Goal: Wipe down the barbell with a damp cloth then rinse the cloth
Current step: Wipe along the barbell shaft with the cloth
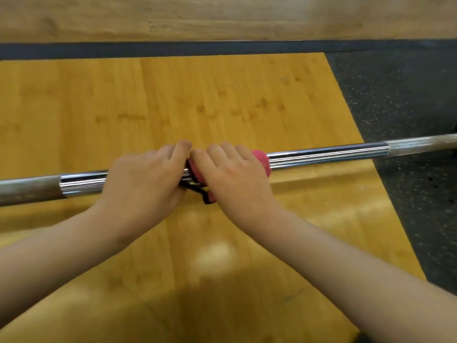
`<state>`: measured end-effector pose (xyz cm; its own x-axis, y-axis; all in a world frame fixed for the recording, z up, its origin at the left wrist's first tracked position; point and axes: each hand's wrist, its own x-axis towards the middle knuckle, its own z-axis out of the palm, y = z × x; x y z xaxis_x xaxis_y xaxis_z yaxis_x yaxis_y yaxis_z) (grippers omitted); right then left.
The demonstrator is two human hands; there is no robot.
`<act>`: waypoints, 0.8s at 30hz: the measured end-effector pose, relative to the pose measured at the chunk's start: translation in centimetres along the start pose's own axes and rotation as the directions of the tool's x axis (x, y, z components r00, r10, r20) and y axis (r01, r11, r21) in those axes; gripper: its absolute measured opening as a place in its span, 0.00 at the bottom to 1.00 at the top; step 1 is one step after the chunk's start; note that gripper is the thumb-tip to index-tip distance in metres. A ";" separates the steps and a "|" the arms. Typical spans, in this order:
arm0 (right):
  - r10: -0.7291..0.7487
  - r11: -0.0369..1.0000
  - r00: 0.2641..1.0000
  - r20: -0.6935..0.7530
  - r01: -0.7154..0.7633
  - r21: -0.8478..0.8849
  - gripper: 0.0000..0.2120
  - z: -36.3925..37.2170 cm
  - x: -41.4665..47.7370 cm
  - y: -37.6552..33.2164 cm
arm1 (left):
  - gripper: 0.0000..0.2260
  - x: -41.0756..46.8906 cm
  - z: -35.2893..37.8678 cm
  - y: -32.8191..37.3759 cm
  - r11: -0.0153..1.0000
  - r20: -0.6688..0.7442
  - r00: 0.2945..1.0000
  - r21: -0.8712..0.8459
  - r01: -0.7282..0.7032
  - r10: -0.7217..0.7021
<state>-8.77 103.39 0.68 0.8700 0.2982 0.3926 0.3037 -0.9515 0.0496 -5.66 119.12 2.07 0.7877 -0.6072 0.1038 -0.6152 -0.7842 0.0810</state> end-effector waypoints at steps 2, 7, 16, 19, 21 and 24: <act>0.026 0.998 1.000 0.005 -0.025 -0.064 0.10 -0.5 -1.6 2.8 | 0.18 0.1 -0.1 0.1 0.999 0.016 1.000 0.030 -0.025 0.025; 0.102 0.990 0.972 0.213 -0.078 -0.122 0.21 -1.8 -5.1 8.9 | 0.15 2.4 -1.4 -0.3 0.994 0.396 0.915 -0.047 0.097 -0.071; 0.210 0.975 0.976 0.053 -0.206 -0.079 0.05 0.5 -0.2 -1.9 | 0.09 1.0 -1.0 0.3 0.995 0.168 0.982 -0.030 0.091 -0.084; 0.233 0.972 0.972 0.009 -0.233 -0.018 0.07 0.7 0.6 -3.6 | 0.10 -0.2 0.3 0.8 0.999 -0.084 0.996 -0.002 0.039 -0.040; 0.176 0.984 0.984 0.027 -0.177 0.012 0.11 0.3 0.0 -2.4 | 0.12 0.1 0.5 0.4 0.999 -0.080 0.996 -0.010 0.039 -0.039; 0.113 0.994 0.988 0.103 -0.113 -0.001 0.15 -0.5 -0.8 0.0 | 0.15 0.6 0.3 0.5 0.996 -0.013 0.997 0.047 0.073 -0.072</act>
<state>-9.67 103.14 0.77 0.9342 0.1951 0.2987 0.2027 -0.9792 0.0059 -5.48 118.29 1.86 0.8298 -0.5471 0.1104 -0.5538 -0.8316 0.0421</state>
